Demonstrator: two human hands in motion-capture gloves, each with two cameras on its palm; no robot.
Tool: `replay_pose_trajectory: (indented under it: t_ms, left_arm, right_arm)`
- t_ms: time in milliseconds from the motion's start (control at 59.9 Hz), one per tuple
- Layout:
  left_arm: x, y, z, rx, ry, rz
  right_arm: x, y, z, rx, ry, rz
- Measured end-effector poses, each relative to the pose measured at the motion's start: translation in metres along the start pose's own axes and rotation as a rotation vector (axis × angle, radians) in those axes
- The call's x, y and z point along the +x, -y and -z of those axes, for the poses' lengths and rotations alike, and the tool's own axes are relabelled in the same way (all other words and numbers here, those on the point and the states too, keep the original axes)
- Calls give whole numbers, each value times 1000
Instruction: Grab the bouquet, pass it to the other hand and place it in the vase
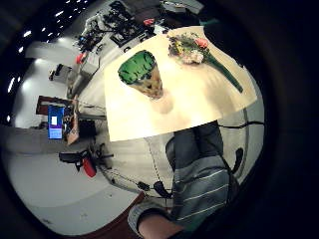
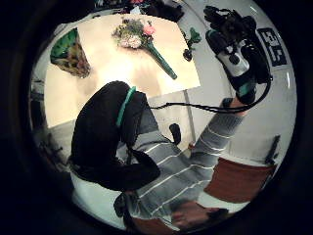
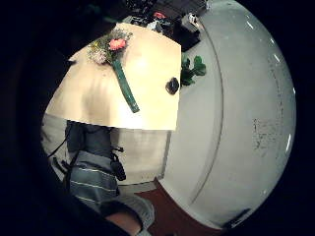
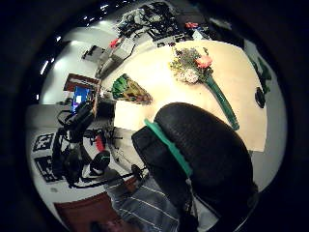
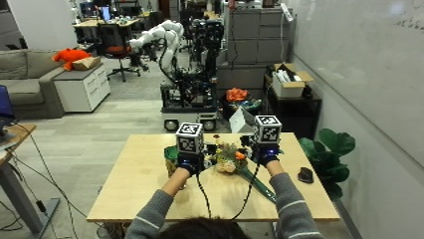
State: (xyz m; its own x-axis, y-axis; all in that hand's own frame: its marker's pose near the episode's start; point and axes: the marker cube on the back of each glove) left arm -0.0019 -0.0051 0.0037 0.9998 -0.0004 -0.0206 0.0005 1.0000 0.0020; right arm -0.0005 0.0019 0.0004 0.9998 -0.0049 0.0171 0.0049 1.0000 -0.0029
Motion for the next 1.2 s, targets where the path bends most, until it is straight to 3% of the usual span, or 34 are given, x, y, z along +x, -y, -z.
replay_pose_trajectory:
  t_ms: [100,284,418,852,1203]
  left_arm:
    - [-4,-3,0,-8,-18,19]
    - [-12,5,-10,70,160,70]
    - [-4,-1,-13,33,111,53]
    - [-13,30,-40,52,80,119]
    - [5,31,-75,29,56,48]
  right_arm:
    - [2,-2,-4,-7,56,18]
    - [12,0,-4,-5,45,-4]
    - [16,4,-2,-5,40,-25]
    - [23,8,-5,19,-32,-55]
    - [69,48,-37,56,2,-178]
